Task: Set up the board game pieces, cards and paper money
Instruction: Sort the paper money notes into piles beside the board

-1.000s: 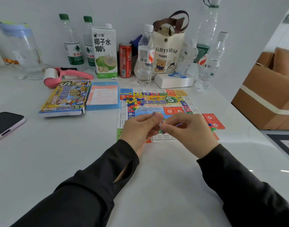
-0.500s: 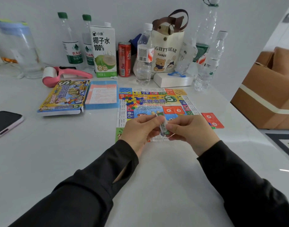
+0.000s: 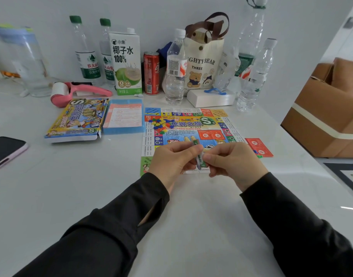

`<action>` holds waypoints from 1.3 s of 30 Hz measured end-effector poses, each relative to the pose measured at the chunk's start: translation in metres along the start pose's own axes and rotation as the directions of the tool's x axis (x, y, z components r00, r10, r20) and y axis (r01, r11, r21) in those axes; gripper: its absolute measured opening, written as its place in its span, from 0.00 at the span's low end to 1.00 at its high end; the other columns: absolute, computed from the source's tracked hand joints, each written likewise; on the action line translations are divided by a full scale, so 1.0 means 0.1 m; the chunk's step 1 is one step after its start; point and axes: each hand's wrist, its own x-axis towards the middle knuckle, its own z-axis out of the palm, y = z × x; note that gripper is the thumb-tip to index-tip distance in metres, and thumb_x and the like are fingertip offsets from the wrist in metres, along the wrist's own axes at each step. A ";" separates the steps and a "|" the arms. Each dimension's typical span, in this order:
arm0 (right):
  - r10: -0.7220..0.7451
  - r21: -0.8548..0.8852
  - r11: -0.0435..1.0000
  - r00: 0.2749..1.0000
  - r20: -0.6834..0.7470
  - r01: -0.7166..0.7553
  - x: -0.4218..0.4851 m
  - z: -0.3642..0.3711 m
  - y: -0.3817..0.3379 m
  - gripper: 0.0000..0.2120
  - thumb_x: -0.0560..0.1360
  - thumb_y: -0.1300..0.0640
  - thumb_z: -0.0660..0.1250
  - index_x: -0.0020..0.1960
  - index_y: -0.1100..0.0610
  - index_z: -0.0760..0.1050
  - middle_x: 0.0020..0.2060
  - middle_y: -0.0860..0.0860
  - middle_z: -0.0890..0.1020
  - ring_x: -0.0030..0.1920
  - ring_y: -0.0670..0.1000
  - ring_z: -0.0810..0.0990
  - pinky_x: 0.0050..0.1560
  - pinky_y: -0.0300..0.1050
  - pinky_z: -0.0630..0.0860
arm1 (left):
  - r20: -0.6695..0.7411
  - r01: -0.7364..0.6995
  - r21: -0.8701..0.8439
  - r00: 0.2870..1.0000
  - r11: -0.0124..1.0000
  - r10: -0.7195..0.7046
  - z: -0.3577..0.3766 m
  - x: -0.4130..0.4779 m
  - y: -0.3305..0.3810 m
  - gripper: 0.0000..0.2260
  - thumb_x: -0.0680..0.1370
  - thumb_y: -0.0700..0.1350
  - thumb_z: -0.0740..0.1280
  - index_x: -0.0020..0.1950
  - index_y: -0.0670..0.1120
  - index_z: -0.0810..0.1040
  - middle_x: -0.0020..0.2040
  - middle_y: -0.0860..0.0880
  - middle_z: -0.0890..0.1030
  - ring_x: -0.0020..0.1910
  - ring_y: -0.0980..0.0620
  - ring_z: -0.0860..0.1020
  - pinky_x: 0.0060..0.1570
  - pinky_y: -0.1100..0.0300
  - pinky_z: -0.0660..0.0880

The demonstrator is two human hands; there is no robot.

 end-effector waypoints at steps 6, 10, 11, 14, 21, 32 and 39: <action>-0.011 0.000 1.000 1.000 0.004 0.011 -0.02 0.00 -0.04 0.08 0.71 0.63 0.70 0.34 0.57 0.80 0.21 0.51 0.77 0.23 0.48 0.75 0.34 0.43 0.78 | -0.041 -0.016 0.013 0.999 1.000 0.017 0.01 0.00 0.01 0.03 0.71 0.46 0.72 0.38 0.48 0.82 0.34 0.47 0.82 0.33 0.51 0.78 0.37 0.59 0.76; 0.005 0.010 1.000 1.000 0.024 -0.005 -0.03 0.00 -0.05 0.06 0.71 0.62 0.70 0.35 0.57 0.80 0.21 0.51 0.77 0.23 0.48 0.75 0.34 0.43 0.78 | -0.060 -0.010 0.014 0.998 1.000 0.011 0.01 0.00 0.01 0.05 0.71 0.46 0.71 0.35 0.50 0.82 0.33 0.47 0.82 0.32 0.52 0.78 0.37 0.60 0.77; 0.012 0.012 1.000 1.000 0.026 -0.012 -0.02 0.00 -0.05 0.06 0.71 0.62 0.70 0.35 0.57 0.80 0.21 0.51 0.77 0.23 0.48 0.75 0.35 0.43 0.78 | -0.061 -0.009 0.014 0.998 1.000 0.009 0.01 0.00 0.01 0.05 0.71 0.47 0.71 0.35 0.50 0.82 0.33 0.47 0.82 0.32 0.51 0.78 0.37 0.59 0.77; 0.043 0.038 0.998 0.998 0.040 -0.045 -0.01 -0.01 -0.02 0.05 0.70 0.61 0.70 0.36 0.58 0.81 0.22 0.52 0.77 0.25 0.49 0.75 0.36 0.45 0.77 | -0.059 -0.003 0.004 0.998 1.000 0.003 0.01 0.00 0.01 0.06 0.71 0.47 0.71 0.35 0.49 0.83 0.34 0.46 0.82 0.33 0.51 0.78 0.38 0.58 0.76; 0.073 0.111 0.990 0.994 0.081 -0.082 0.01 -0.03 -0.01 0.07 0.71 0.62 0.69 0.35 0.57 0.82 0.28 0.55 0.79 0.26 0.49 0.75 0.33 0.43 0.75 | -0.013 0.003 -0.056 1.000 0.998 -0.003 0.00 -0.01 0.01 0.05 0.72 0.44 0.70 0.38 0.45 0.83 0.34 0.45 0.81 0.29 0.54 0.77 0.31 0.66 0.75; -0.004 0.095 0.995 0.992 -0.128 0.016 0.01 0.01 -0.04 0.09 0.74 0.68 0.65 0.36 0.60 0.75 0.22 0.54 0.79 0.22 0.48 0.77 0.30 0.40 0.79 | -0.049 0.089 -0.208 0.994 0.974 -0.101 -0.04 0.00 0.06 0.05 0.73 0.43 0.69 0.39 0.43 0.81 0.33 0.47 0.83 0.29 0.55 0.78 0.27 0.69 0.75; -0.018 -0.017 1.000 0.994 -0.110 0.016 0.02 -0.03 -0.02 0.10 0.71 0.72 0.66 0.40 0.57 0.75 0.22 0.49 0.79 0.24 0.47 0.79 0.33 0.41 0.81 | 0.023 0.126 -0.242 0.992 0.962 -0.124 -0.07 0.00 0.07 0.06 0.73 0.43 0.69 0.39 0.42 0.81 0.37 0.44 0.82 0.32 0.53 0.78 0.27 0.69 0.75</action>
